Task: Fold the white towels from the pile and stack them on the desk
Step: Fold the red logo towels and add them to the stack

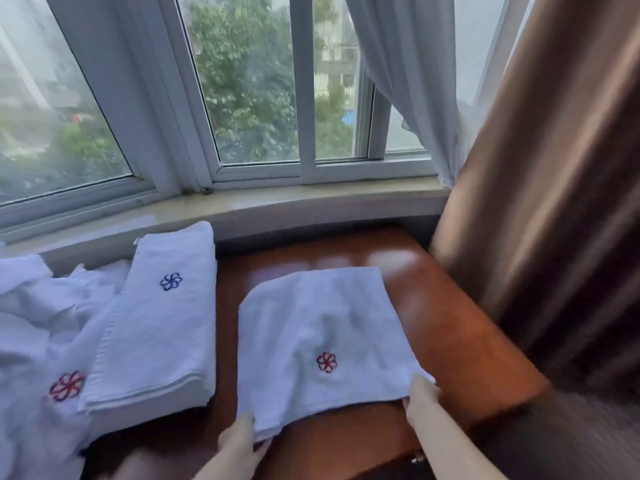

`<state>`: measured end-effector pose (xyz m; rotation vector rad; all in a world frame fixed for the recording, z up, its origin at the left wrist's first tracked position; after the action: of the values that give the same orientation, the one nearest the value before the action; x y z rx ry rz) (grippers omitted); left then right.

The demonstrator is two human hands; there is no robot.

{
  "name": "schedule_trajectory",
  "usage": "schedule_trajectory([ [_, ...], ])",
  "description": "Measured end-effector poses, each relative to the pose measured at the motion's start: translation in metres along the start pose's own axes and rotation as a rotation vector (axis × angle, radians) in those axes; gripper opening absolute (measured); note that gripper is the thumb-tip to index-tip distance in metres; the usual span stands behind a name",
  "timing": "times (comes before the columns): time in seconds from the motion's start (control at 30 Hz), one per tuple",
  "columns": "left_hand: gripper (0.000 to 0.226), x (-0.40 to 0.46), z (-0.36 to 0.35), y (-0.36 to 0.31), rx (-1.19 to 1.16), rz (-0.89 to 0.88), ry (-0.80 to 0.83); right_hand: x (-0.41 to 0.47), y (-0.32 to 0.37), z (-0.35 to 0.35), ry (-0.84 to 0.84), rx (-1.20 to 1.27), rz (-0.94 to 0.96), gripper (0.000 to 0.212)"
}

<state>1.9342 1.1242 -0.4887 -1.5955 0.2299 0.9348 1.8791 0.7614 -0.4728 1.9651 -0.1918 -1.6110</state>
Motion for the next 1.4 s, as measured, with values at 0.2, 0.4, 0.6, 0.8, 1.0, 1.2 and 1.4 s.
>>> schedule_trajectory([
  [0.2,0.006,0.005,0.027,-0.006,0.168,-0.128,0.052,0.008,0.005,0.030,-0.159,-0.298,0.205,0.040],
  [0.4,0.028,-0.028,0.027,0.037,0.304,0.055,0.237,0.016,0.035,0.056,-0.220,-0.459,0.237,0.045],
  [0.6,0.023,-0.051,0.027,0.049,0.521,0.040,0.382,0.002,-0.017,0.041,-0.072,-0.491,0.254,0.067],
  [0.8,0.030,-0.051,0.018,0.041,0.466,-0.086,0.363,-0.005,-0.011,0.068,-0.199,-0.561,0.382,0.065],
  [1.0,0.026,-0.058,0.009,0.051,0.684,-0.051,0.719,-0.054,-0.039,0.021,-0.130,-0.832,0.711,0.041],
  [1.2,0.029,-0.027,0.018,0.036,0.451,-0.089,0.654,-0.094,-0.135,-0.057,0.315,-1.218,0.815,0.036],
  [1.4,0.021,0.002,0.018,0.003,0.233,-0.158,0.556,-0.108,-0.167,-0.097,0.329,-1.445,0.999,0.033],
])
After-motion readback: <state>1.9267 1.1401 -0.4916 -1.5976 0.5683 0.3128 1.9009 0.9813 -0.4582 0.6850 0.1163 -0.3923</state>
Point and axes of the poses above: each hand's wrist, its own x-axis towards the middle knuckle, its own z-axis out of the back of the hand, y = z × x, the point moved 9 cm from there along x, towards the middle knuckle, and after that the axes turned 11 degrees about -z, right-handed, at the moved point
